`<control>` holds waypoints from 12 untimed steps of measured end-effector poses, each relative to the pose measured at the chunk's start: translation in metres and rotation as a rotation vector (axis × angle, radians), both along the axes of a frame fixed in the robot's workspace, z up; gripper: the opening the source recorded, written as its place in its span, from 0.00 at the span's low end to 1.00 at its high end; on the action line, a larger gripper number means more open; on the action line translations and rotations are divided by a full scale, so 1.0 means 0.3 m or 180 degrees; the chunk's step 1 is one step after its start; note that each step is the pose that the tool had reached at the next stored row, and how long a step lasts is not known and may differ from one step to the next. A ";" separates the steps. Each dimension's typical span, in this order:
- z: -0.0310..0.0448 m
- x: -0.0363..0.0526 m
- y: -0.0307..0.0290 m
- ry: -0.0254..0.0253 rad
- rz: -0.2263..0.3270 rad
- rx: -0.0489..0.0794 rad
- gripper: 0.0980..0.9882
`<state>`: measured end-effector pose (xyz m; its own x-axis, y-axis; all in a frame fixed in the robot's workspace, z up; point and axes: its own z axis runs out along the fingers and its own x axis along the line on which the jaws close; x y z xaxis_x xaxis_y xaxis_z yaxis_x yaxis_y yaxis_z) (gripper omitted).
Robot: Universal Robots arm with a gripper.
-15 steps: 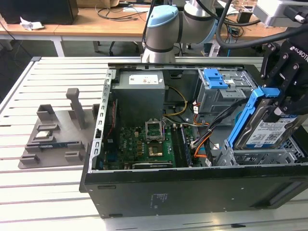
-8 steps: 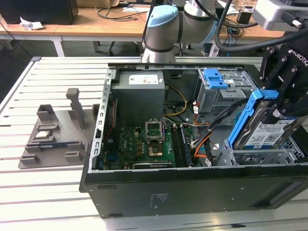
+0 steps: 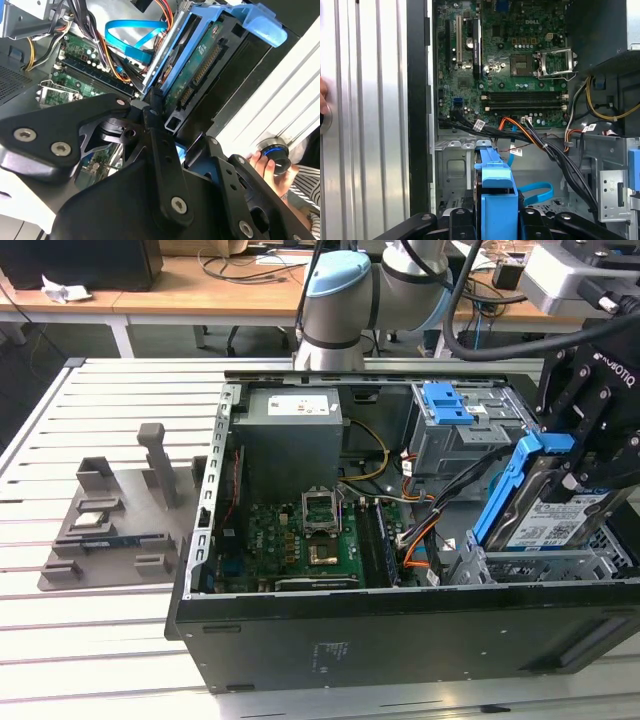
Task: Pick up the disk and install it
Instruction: 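Insert the disk into the insertion slot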
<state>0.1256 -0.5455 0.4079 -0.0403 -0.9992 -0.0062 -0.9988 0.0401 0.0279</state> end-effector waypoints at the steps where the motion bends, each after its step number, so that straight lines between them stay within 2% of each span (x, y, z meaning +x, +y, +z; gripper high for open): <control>1: -0.003 0.000 0.000 0.0000 0.0000 0.0000 0.30; 12: -0.010 0.000 0.000 0.0000 0.0000 0.0000 0.30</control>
